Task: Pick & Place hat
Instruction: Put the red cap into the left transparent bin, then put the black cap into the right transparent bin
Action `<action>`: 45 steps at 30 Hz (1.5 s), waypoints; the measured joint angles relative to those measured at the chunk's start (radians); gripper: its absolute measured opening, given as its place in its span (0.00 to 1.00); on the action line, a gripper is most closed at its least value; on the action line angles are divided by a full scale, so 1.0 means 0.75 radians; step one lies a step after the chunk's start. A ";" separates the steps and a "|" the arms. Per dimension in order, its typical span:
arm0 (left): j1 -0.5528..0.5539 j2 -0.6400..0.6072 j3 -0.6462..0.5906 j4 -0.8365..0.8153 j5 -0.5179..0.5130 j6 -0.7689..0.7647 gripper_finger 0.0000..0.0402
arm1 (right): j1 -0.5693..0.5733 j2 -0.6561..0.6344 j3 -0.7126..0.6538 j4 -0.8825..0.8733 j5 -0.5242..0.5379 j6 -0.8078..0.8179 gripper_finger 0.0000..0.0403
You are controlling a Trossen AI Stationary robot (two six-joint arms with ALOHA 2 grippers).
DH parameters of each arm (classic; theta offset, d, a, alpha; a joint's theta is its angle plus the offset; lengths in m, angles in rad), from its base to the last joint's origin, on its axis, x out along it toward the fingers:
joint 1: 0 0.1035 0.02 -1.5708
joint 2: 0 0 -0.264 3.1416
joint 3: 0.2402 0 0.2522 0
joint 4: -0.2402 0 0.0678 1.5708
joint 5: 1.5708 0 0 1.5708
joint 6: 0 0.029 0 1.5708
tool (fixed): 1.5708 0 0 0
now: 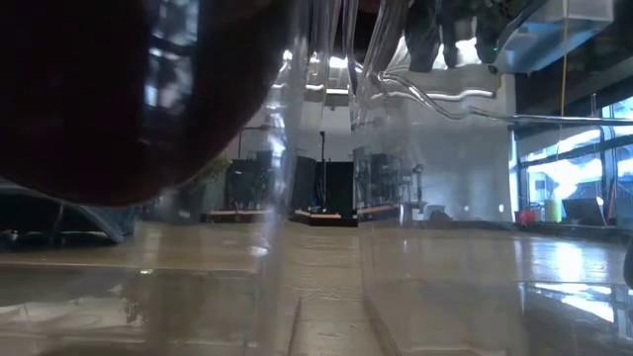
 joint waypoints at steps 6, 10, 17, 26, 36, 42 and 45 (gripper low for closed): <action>-0.024 0.000 0.000 0.003 0.013 -0.064 0.27 | 0.000 0.000 0.000 -0.002 -0.010 0.024 0.10; -0.040 0.000 0.000 0.005 0.007 -0.103 0.34 | 0.000 0.000 0.000 -0.002 -0.010 0.023 0.10; -0.047 0.000 0.000 0.139 -0.123 -0.069 0.41 | 0.000 0.000 0.000 -0.002 -0.010 0.021 0.10; -0.068 -0.030 -0.001 0.149 -0.324 0.032 0.41 | 0.000 0.000 -0.001 -0.002 -0.010 0.022 0.10; -0.036 -0.130 -0.001 -0.502 -0.235 0.043 0.41 | 0.000 0.000 -0.001 -0.003 -0.005 0.023 0.10; 0.080 -0.229 -0.157 -0.615 -0.010 0.156 0.41 | 0.000 0.000 -0.001 -0.009 0.024 0.029 0.10; 0.152 -0.300 -0.319 -0.673 0.118 0.168 0.41 | 0.006 0.001 -0.001 -0.032 0.068 0.016 0.10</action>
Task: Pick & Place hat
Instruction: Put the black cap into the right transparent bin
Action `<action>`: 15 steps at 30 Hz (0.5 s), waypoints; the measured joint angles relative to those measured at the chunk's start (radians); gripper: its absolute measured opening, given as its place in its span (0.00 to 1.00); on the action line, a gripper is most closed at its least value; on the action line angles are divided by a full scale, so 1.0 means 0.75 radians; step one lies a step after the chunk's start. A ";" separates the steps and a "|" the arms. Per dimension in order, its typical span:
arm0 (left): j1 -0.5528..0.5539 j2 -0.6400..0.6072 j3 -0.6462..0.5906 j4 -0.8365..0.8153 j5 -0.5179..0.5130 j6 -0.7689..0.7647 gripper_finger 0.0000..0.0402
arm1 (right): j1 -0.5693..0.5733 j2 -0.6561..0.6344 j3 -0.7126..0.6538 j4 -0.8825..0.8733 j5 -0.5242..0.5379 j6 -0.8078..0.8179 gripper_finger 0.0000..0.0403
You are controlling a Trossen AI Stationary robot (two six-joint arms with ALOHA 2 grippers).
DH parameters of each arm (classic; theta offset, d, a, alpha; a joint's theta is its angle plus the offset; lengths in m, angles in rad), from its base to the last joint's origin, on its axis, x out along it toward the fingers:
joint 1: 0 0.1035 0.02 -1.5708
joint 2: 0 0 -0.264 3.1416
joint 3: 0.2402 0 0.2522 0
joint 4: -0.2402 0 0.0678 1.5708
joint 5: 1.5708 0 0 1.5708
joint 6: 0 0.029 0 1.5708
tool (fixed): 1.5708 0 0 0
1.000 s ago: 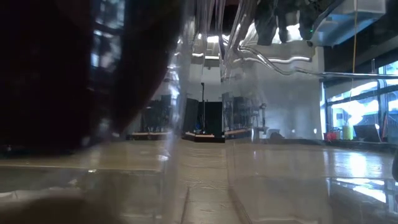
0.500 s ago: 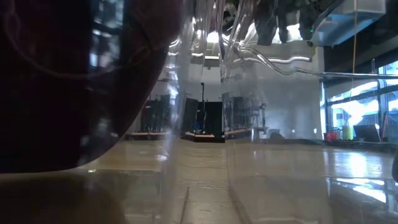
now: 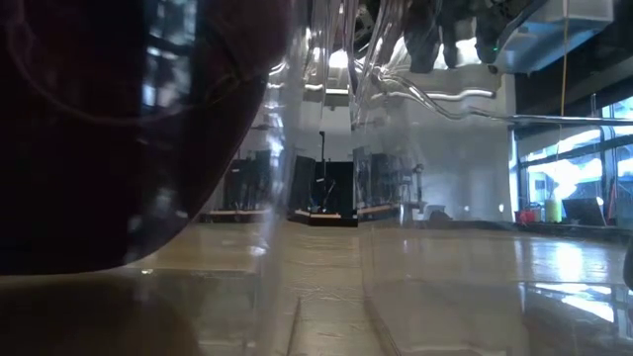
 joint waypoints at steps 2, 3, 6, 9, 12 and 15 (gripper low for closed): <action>0.039 -0.074 -0.151 0.027 0.053 0.034 0.41 | 0.005 0.000 0.000 -0.026 0.028 -0.027 0.10; 0.054 -0.121 -0.213 0.052 0.049 0.040 0.41 | 0.006 0.000 0.000 -0.042 0.036 -0.042 0.10; 0.099 -0.270 -0.397 0.070 0.032 0.065 0.41 | 0.010 0.000 0.000 -0.075 0.056 -0.071 0.10; 0.139 -0.415 -0.562 0.081 0.063 0.092 0.40 | 0.010 0.000 -0.001 -0.118 0.096 -0.101 0.10; 0.186 -0.552 -0.729 0.087 0.104 0.099 0.40 | 0.010 0.000 -0.001 -0.126 0.141 -0.101 0.10; 0.231 -0.663 -0.908 0.189 0.154 0.118 0.40 | 0.010 0.000 -0.001 -0.131 0.170 -0.103 0.10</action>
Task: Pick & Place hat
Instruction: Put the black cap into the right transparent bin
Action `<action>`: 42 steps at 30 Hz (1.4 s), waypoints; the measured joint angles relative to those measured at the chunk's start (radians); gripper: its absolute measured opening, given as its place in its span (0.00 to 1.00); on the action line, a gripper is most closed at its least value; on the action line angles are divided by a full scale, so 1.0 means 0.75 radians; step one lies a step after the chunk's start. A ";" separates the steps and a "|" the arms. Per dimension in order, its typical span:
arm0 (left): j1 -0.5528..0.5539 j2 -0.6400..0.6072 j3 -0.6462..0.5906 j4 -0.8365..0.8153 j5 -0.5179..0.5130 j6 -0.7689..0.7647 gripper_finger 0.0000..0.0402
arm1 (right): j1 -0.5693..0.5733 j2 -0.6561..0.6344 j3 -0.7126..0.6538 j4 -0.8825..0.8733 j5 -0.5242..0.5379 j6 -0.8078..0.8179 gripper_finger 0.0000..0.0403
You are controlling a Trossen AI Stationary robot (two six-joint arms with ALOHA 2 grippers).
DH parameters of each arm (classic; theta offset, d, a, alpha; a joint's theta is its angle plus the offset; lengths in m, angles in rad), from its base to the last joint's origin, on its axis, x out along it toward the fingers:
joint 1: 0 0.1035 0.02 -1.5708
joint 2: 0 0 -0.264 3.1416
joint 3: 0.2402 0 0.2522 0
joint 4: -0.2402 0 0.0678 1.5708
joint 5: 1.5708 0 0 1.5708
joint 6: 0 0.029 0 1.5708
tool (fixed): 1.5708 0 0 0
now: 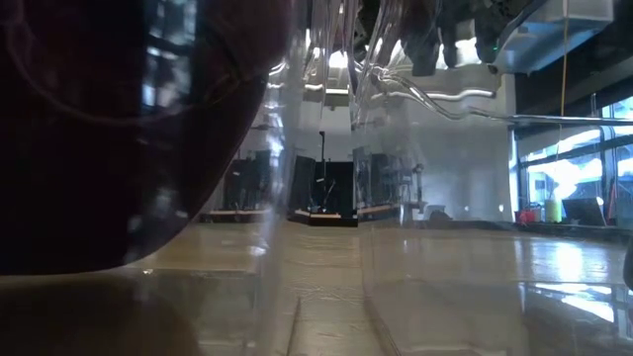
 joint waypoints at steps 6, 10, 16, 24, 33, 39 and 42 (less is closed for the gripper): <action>0.110 -0.139 -0.331 0.259 0.027 0.121 0.40 | 0.000 0.000 0.000 -0.015 0.050 -0.060 0.10; 0.188 -0.157 -0.485 0.376 0.074 0.208 0.40 | 0.000 0.000 0.000 -0.068 0.129 -0.108 0.10; 0.284 -0.153 -0.618 0.535 0.136 0.321 0.39 | 0.000 0.000 0.000 -0.161 0.190 -0.171 0.10; 0.372 -0.153 -0.739 0.753 0.166 0.401 0.40 | 0.000 0.000 0.000 -0.182 0.209 -0.174 0.10; 0.371 -0.141 -0.852 0.849 0.171 0.417 0.40 | 0.000 0.000 0.000 -0.201 0.209 -0.171 0.10; 0.371 -0.137 -0.852 0.888 0.164 0.438 0.40 | 0.000 0.000 0.000 -0.217 0.209 -0.170 0.10; 0.371 -0.138 -0.860 0.899 0.164 0.445 0.39 | 0.000 0.000 0.000 -0.218 0.209 -0.167 0.10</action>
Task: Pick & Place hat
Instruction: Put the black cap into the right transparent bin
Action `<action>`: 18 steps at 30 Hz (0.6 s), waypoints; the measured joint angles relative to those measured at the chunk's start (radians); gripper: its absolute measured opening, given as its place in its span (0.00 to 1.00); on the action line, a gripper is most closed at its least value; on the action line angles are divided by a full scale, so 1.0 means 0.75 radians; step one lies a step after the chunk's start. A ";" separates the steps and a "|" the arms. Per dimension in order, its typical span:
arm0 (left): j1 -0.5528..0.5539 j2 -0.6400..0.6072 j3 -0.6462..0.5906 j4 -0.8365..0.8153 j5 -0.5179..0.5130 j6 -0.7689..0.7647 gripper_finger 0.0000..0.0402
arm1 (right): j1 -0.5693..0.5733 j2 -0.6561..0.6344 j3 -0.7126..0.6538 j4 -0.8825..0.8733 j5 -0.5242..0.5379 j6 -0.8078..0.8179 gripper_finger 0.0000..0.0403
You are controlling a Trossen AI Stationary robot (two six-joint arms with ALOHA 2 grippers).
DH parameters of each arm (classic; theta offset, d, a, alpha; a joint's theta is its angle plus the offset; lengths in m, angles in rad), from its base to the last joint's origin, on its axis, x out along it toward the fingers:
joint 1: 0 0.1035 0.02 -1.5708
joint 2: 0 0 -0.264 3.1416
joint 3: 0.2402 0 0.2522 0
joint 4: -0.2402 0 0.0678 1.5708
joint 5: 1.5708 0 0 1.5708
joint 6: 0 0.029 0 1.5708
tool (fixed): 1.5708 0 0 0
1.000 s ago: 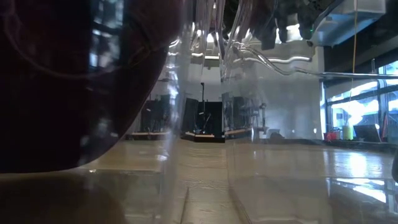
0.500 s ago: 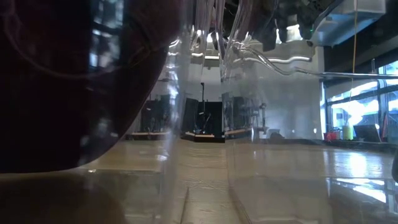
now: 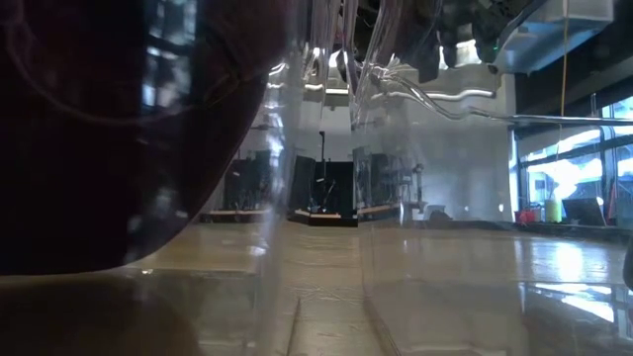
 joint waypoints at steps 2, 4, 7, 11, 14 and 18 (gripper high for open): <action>0.000 0.001 0.000 0.010 -0.001 0.018 0.36 | 0.000 0.000 0.000 -0.001 0.000 0.001 0.10; 0.000 0.001 -0.001 0.024 -0.007 0.028 0.30 | 0.000 0.000 0.000 -0.001 0.000 -0.001 0.10; 0.000 0.002 -0.004 0.063 -0.035 0.061 0.20 | 0.000 0.000 0.000 0.000 0.000 -0.004 0.10; 0.000 0.003 -0.005 0.081 -0.074 0.098 0.07 | 0.000 0.000 0.000 0.000 -0.019 -0.004 0.10; 0.000 0.003 -0.006 0.095 -0.106 0.138 0.03 | -0.001 -0.015 0.000 -0.003 -0.107 0.001 0.10; 0.000 0.001 0.020 0.149 -0.134 0.240 0.03 | 0.001 -0.078 0.001 0.004 -0.117 -0.001 0.10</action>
